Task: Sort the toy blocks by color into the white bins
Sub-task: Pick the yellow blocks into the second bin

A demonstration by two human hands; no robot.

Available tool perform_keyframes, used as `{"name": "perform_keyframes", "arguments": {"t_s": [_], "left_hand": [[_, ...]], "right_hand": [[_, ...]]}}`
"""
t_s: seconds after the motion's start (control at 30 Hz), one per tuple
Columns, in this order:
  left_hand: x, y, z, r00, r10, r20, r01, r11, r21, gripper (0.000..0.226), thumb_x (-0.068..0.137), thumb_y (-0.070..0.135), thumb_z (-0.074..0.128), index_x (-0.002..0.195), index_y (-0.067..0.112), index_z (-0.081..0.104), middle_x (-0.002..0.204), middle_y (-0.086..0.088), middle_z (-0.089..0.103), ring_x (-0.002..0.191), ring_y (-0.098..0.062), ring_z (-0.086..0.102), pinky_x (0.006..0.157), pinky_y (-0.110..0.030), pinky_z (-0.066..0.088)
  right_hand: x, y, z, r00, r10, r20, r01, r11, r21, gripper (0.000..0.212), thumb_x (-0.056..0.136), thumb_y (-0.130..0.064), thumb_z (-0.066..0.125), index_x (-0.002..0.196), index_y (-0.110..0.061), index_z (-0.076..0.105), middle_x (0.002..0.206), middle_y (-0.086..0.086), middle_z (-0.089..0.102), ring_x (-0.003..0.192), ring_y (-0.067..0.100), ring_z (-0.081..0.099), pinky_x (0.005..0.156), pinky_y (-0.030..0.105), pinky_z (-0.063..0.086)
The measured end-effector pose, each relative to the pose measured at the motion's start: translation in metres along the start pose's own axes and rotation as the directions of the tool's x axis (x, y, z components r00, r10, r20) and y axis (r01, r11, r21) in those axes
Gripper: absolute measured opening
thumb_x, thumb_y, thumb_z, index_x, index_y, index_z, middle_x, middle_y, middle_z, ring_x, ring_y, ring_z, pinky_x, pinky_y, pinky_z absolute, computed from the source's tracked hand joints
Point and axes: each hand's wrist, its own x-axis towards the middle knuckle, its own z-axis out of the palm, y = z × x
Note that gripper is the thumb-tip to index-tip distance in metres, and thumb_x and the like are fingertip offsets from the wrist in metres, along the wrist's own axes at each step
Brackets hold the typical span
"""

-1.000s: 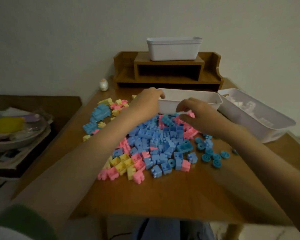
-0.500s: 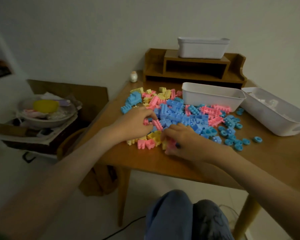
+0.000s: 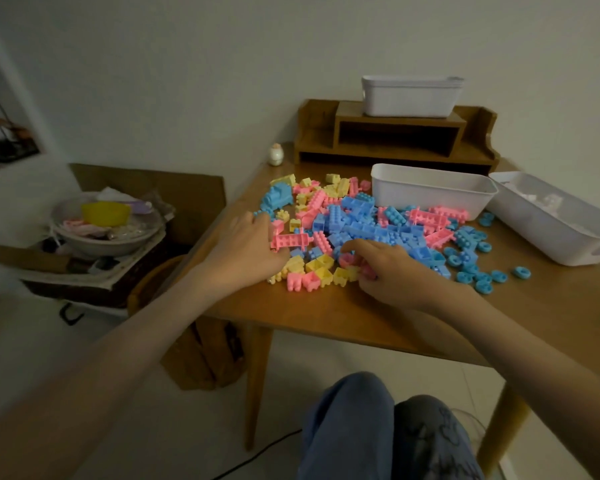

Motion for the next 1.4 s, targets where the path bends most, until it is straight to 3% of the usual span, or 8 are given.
{"name": "perform_keyframes", "arguments": {"t_s": [0.13,0.23,0.5,0.8,0.9,1.0,1.2,1.4], "left_hand": [[-0.007,-0.004,0.0,0.98,0.023,0.196,-0.041,0.995,0.089,0.03,0.087,0.046,0.054,0.101,0.019,0.056,0.1,0.0,0.049,0.093,-0.015,0.048,0.069,-0.029,0.038],[-0.006,-0.006,0.001,0.97,0.047,0.238,-0.071,0.993,0.095,0.03,0.089,0.043,0.056,0.105,0.018,0.057,0.102,0.0,0.052,0.093,-0.015,0.051,0.073,-0.029,0.044],[-0.001,-0.004,0.007,0.978,0.088,0.188,-0.101,0.993,0.058,0.025,0.091,0.037,0.054,0.108,0.019,0.06,0.104,0.002,0.058,0.093,-0.013,0.054,0.078,-0.03,0.049],[0.003,-0.001,0.01,0.99,0.101,0.093,-0.102,0.995,0.003,0.021,0.092,0.036,0.052,0.102,0.02,0.059,0.084,0.004,0.059,0.072,-0.008,0.054,0.053,-0.024,0.039],[0.003,0.0,0.012,0.99,0.113,0.08,-0.113,0.994,-0.003,0.02,0.089,0.037,0.055,0.101,0.021,0.056,0.081,0.007,0.054,0.074,-0.009,0.052,0.051,-0.024,0.033],[0.001,0.003,0.011,0.989,0.117,0.094,-0.115,0.993,-0.022,0.019,0.088,0.035,0.056,0.101,0.022,0.052,0.078,0.009,0.048,0.075,-0.011,0.05,0.051,-0.024,0.03],[0.004,0.006,0.01,0.98,0.08,0.183,-0.075,0.997,-0.032,0.024,0.084,0.038,0.06,0.097,0.02,0.052,0.084,0.004,0.053,0.074,-0.012,0.051,0.053,-0.026,0.035],[0.011,0.006,0.008,0.971,0.058,0.233,-0.031,0.993,-0.115,0.025,0.084,0.041,0.064,0.094,0.019,0.054,0.083,0.003,0.055,0.068,-0.007,0.049,0.054,-0.025,0.035]], "right_hand": [[0.002,-0.002,0.003,0.999,-0.038,0.017,0.039,0.997,-0.07,0.039,0.093,-0.027,0.049,0.131,-0.03,0.039,0.13,-0.004,0.046,0.118,0.016,0.041,0.102,0.034,0.026],[0.005,-0.003,0.005,0.998,-0.034,0.047,0.036,0.999,-0.041,0.039,0.092,-0.03,0.054,0.129,-0.031,0.042,0.126,-0.004,0.047,0.112,0.013,0.044,0.1,0.032,0.035],[0.009,-0.006,0.006,0.998,-0.05,-0.036,0.052,0.997,0.057,0.035,0.095,-0.017,0.05,0.127,-0.028,0.044,0.124,-0.004,0.05,0.096,0.014,0.057,0.083,0.027,0.052],[0.011,0.005,0.009,0.979,-0.063,-0.196,0.073,0.996,0.042,0.026,0.092,-0.028,0.054,0.117,-0.022,0.052,0.11,-0.004,0.042,0.096,0.009,0.043,0.08,0.018,0.04],[0.008,0.001,0.005,0.986,-0.103,-0.13,0.118,0.986,0.114,0.02,0.089,-0.033,0.058,0.104,-0.026,0.046,0.105,-0.006,0.043,0.094,0.01,0.046,0.079,0.021,0.042],[0.004,-0.006,0.006,0.988,-0.151,-0.029,0.153,0.977,0.146,0.021,0.089,-0.033,0.058,0.103,-0.028,0.043,0.108,-0.004,0.05,0.098,0.015,0.049,0.082,0.029,0.045],[0.006,-0.014,0.011,0.979,-0.189,0.071,0.192,0.981,-0.027,0.033,0.098,-0.031,0.043,0.129,-0.038,0.036,0.13,-0.009,0.043,0.114,0.012,0.037,0.096,0.03,0.025],[0.015,-0.016,0.022,0.986,-0.156,0.056,0.165,0.962,-0.218,0.041,0.097,-0.04,0.039,0.137,-0.032,0.032,0.135,-0.005,0.041,0.119,0.015,0.036,0.098,0.033,0.028]]}}
